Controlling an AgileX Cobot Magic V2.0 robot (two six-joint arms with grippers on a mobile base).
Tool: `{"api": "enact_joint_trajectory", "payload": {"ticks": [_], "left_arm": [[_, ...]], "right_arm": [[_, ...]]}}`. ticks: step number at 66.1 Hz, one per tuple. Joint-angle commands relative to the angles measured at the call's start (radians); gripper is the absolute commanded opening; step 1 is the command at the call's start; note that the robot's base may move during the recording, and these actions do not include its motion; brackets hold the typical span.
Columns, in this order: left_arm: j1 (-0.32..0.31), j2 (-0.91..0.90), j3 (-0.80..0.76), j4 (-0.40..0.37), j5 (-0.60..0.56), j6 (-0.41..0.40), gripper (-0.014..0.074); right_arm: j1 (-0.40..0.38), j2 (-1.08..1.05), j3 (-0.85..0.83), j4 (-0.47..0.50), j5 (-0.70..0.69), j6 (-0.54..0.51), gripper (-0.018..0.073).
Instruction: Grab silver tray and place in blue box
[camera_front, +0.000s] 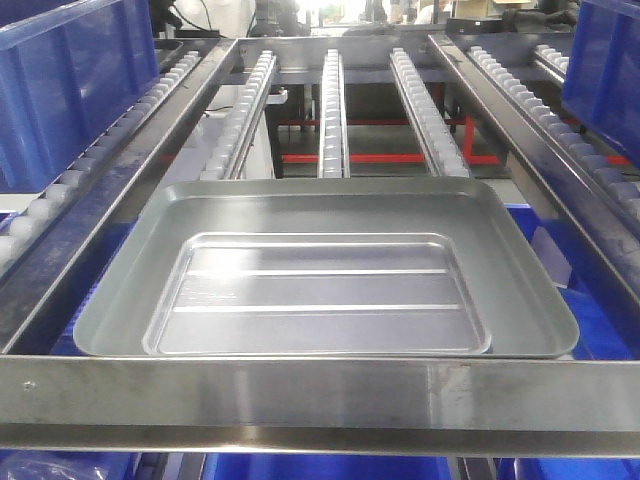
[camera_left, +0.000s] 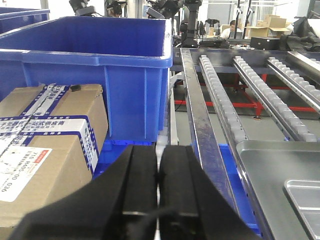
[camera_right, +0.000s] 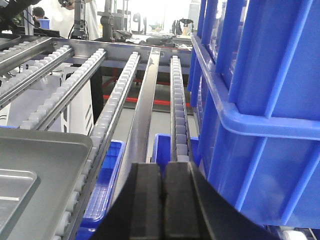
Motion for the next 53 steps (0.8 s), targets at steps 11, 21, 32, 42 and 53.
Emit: {"api": "enact_joint_trajectory", "payload": {"ticks": [11, 21, 32, 42, 53], "left_arm": [[0.001, -0.013, 0.016, 0.000, -0.080, -0.009, -0.0006], [0.001, -0.013, 0.016, 0.000, -0.080, -0.009, -0.0006], [0.001, -0.013, 0.016, 0.000, -0.080, -0.009, -0.0006], [0.001, -0.013, 0.016, 0.000, -0.080, -0.009, -0.0006], [0.001, -0.013, 0.016, 0.000, -0.066, -0.009, -0.0006]], "right_arm": [[-0.004, -0.021, -0.018, -0.010, -0.094, 0.000, 0.0050], [-0.004, -0.021, -0.018, -0.010, -0.094, 0.000, 0.0050], [-0.004, -0.021, -0.018, -0.010, -0.094, 0.000, 0.0050], [-0.004, -0.021, -0.018, -0.010, -0.094, 0.000, 0.0050], [-0.004, -0.021, -0.018, -0.010, -0.105, -0.005, 0.0050]]}}
